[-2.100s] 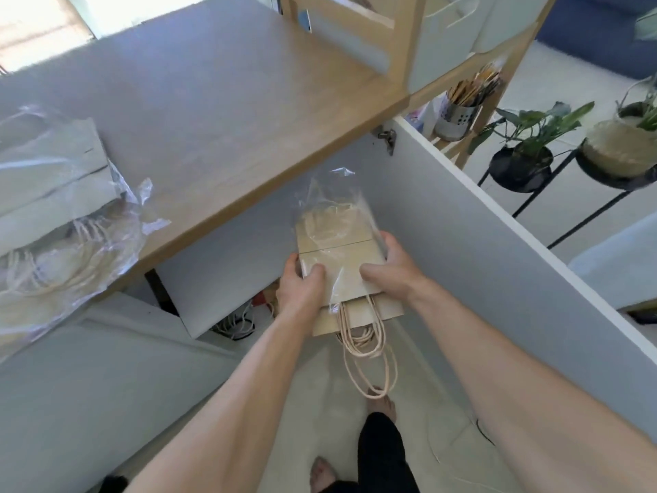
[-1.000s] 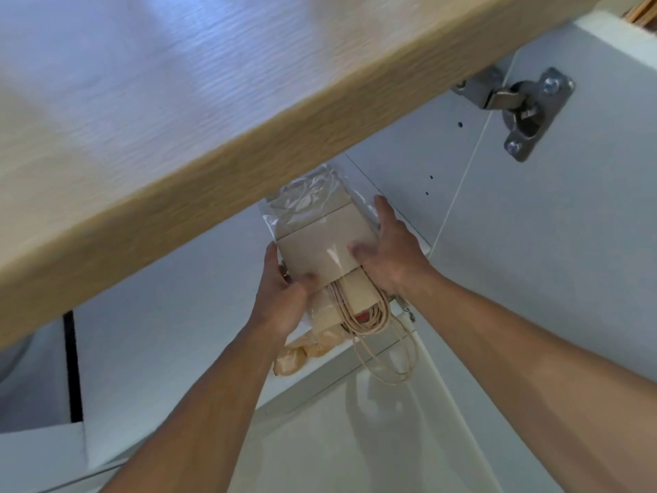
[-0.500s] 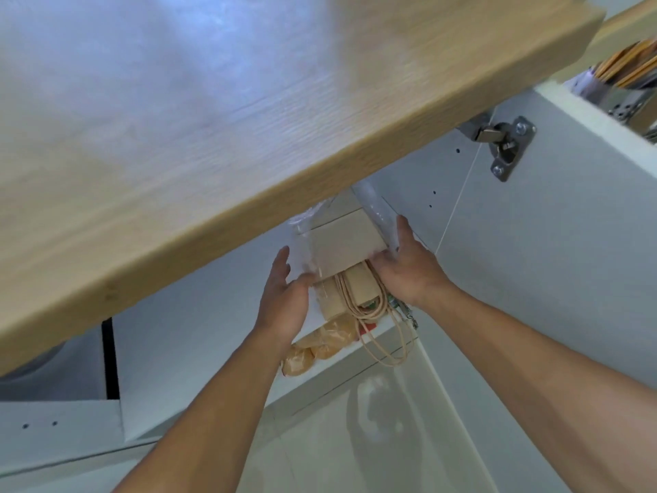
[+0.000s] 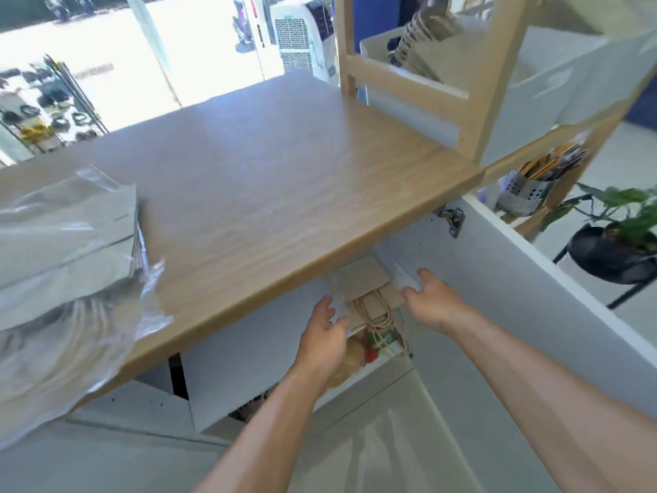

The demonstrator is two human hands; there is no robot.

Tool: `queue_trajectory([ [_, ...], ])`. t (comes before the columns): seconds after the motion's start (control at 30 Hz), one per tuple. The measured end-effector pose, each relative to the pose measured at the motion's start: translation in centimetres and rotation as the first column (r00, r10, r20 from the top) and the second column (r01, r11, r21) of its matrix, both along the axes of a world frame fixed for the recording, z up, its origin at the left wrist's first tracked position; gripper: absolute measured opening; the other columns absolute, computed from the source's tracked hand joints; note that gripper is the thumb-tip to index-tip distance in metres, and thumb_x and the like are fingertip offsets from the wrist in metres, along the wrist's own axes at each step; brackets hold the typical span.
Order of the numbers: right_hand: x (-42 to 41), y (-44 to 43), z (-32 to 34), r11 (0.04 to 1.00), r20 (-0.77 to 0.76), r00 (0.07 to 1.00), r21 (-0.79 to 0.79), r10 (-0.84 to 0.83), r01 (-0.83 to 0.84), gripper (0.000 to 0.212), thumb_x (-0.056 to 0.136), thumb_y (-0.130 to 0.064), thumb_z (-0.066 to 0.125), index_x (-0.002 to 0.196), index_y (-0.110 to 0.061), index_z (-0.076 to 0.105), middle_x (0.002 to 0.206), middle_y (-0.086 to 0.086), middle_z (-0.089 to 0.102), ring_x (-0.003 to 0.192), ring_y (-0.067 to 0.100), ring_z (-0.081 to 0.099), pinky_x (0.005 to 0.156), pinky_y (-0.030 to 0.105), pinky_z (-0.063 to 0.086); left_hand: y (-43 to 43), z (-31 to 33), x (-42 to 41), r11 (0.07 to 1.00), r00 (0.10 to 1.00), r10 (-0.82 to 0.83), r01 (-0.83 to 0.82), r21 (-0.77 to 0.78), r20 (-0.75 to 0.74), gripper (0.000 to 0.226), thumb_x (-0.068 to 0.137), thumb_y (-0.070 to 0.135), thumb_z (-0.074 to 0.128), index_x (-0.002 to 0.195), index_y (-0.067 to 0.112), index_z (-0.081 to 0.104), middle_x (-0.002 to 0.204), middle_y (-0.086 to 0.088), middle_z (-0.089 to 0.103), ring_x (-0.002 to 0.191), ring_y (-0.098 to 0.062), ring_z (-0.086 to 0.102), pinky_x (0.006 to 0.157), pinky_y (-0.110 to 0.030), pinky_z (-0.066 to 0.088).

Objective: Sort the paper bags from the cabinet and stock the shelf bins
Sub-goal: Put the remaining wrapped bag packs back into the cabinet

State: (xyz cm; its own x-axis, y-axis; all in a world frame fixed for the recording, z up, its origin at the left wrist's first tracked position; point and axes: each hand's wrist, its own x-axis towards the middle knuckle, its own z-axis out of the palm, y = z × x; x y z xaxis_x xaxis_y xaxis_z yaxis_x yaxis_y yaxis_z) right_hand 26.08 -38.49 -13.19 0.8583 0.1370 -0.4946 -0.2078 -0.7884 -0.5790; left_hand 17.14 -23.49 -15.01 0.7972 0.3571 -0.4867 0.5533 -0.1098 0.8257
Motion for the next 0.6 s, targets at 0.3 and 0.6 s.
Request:
queue_trajectory([
  [0.3, -3.6, 0.4, 12.2, 0.993, 0.095, 0.990, 0.069, -0.102, 0.096, 0.059, 0.102, -0.035, 0.035, 0.154, -0.017, 0.014, 0.159, 0.008, 0.020, 0.144, 0.031, 0.024, 0.114, 0.039, 0.024, -0.1, 11.8, -3.1, 0.989, 0.982, -0.145, 0.140, 0.049, 0.121, 0.051, 0.101, 0.032, 0.046, 0.149, 0.025, 0.031, 0.148, 0.001, 0.043, 0.131, -0.014, 0.042, 0.099, -0.023, 0.030],
  [0.6, -6.2, 3.3, 23.2, 0.991, 0.197, 0.976, 0.112, -0.093, 0.072, 0.063, 0.100, -0.035, 0.042, 0.153, -0.011, 0.017, 0.158, 0.011, 0.022, 0.142, 0.033, 0.028, 0.114, 0.045, 0.030, 4.4, 23.6, -5.5, 0.999, 0.947, -0.054, 0.052, 0.013, 0.318, 0.046, 0.100, 0.024, 0.048, 0.145, 0.017, 0.039, 0.139, -0.011, 0.050, 0.125, -0.023, 0.050, 0.099, -0.028, 0.038],
])
